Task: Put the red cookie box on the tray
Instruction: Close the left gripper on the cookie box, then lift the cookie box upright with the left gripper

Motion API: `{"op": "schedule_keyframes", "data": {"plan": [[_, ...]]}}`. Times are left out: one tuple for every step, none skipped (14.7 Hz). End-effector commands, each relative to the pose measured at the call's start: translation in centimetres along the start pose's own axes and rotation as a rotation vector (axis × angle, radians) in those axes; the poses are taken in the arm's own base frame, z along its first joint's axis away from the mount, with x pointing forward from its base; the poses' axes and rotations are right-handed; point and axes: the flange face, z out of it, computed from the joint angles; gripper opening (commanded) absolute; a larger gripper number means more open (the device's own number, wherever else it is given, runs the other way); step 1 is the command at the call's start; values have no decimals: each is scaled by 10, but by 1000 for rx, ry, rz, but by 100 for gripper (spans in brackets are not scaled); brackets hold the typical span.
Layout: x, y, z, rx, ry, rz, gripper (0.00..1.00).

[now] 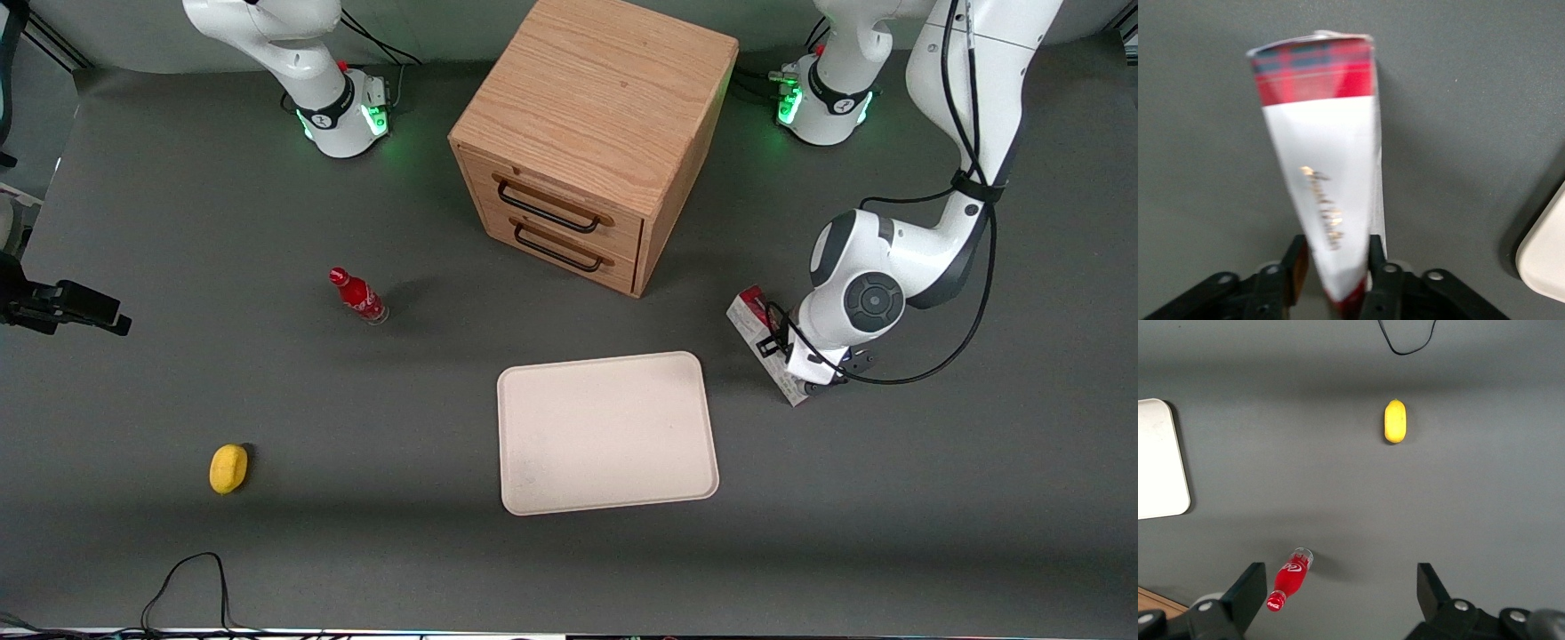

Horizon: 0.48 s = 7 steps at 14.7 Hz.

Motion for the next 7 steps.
{"op": "schedule_keyframes", "data": {"plan": [[-2, 2, -2, 5, 16, 0, 0], [-3, 4, -2, 4, 17, 3, 0], [-3, 4, -2, 5, 17, 3, 0], [-3, 4, -3, 4, 19, 3, 0], [-2, 5, -5, 2, 21, 3, 0], [-2, 4, -8, 4, 21, 3, 0], [-2, 5, -13, 3, 24, 3, 0]]}}
